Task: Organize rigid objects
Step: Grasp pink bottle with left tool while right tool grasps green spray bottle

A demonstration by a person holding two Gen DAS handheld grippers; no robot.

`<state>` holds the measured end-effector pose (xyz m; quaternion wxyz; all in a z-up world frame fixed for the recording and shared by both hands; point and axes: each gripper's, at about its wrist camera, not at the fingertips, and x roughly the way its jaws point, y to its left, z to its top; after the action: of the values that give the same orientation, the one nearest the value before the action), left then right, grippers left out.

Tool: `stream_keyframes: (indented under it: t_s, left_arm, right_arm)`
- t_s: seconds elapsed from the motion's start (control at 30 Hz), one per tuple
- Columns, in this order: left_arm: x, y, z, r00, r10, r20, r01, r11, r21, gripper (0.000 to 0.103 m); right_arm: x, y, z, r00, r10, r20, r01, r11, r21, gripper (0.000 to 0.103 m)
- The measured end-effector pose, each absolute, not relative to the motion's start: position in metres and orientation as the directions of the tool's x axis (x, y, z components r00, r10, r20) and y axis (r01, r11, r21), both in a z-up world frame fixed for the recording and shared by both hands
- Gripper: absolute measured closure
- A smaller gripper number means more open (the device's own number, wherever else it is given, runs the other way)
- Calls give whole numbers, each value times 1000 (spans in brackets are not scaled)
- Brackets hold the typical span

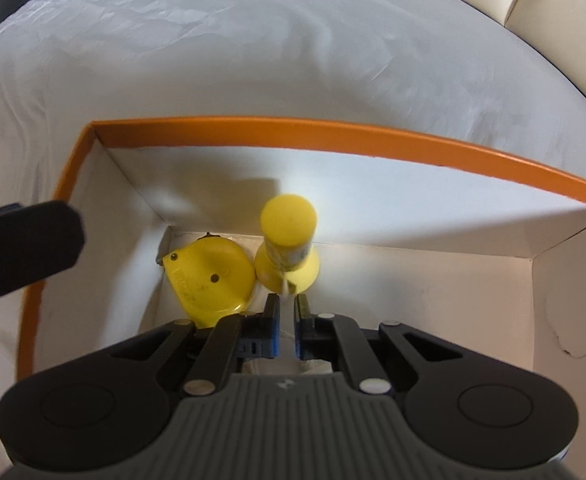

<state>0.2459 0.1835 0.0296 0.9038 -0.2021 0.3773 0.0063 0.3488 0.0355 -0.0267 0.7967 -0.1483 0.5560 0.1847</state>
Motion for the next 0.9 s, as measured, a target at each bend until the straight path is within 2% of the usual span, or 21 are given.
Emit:
stream_keyframes:
  t_s: [0.2,0.37,0.43,0.6,0.77,0.8,0.9]
  left_arm:
    - [235,158,43,752,-172,-637,-63,942,-329,41]
    - [215,131,65,809,-177,-560,29,964,-263,41]
    - [209,121,73,819,-198,-539,67,965,-252,42]
    - [195,92,84,794,-258,-550,140,959,-248,42]
    - [180,56,99,761,-277,-587,198,960,-197,42]
    - [176,49,99,749,-271,-604,206,962,-177,42]
    - [159,35,92,707,-236,-666,212,970,-119,42]
  right_arm:
    - [317,1,25,406,263,-875,-467,883,49,95]
    - [262,-61,61,566,367,-738,-448,889,98,80]
    - [239,-88,66,627,353,-694,-419,904,81,72]
    - [193,-160,60,725,283,-627,-327,944,48,66]
    - [175,-211,32,715,206,-669,-285,958,-10,60]
    - [174,-218,23,696,199,-690,-280,960,-6,56]
    - [175,-241,0,610,202,-766,-236,969,68,54]
